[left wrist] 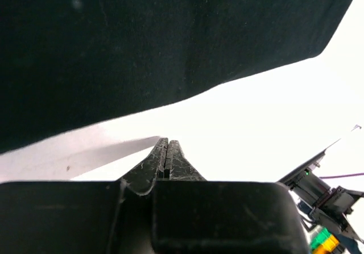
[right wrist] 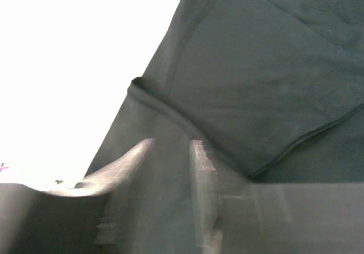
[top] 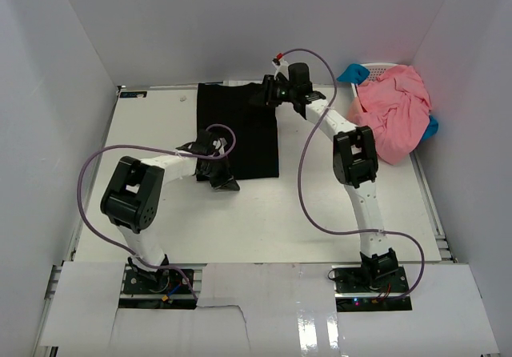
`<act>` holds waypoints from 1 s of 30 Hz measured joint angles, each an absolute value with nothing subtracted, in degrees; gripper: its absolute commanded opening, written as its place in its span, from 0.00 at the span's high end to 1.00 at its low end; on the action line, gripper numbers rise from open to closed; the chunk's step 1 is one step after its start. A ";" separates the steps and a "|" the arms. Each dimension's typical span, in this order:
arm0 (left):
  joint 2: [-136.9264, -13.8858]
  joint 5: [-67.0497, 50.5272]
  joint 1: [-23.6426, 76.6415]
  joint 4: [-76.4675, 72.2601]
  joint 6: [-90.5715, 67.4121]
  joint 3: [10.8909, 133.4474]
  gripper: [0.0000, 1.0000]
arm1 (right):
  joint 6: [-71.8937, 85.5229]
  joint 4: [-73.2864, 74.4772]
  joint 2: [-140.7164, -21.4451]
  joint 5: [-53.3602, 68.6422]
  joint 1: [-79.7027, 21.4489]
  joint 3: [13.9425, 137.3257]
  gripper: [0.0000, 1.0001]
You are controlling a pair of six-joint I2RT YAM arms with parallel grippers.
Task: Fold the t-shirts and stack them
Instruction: Fold the folded rectangular tshirt in 1/3 of the way
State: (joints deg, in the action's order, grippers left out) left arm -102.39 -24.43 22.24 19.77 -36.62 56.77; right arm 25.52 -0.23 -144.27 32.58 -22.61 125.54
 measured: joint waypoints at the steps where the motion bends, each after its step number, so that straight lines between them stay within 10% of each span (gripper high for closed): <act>1: -101.91 -23.97 22.24 20.03 -36.62 56.80 1.00 | 25.10 -0.67 -142.06 32.91 -22.61 123.31 0.43; 7: -94.94 -19.03 21.80 23.81 -36.67 59.57 0.94 | 20.47 2.39 -122.61 33.04 -22.57 106.43 0.29; 11: -89.91 -17.80 17.87 24.43 -36.29 64.53 0.24 | 20.12 5.98 -110.13 32.73 -22.57 92.66 0.27; 12: -88.77 -17.76 15.99 24.32 -36.27 64.79 0.19 | 20.53 7.18 -108.42 32.77 -22.59 90.15 0.27; 30: -82.04 -19.59 7.35 24.29 -41.63 47.33 0.18 | 33.98 2.35 -92.64 32.05 -24.60 48.34 0.13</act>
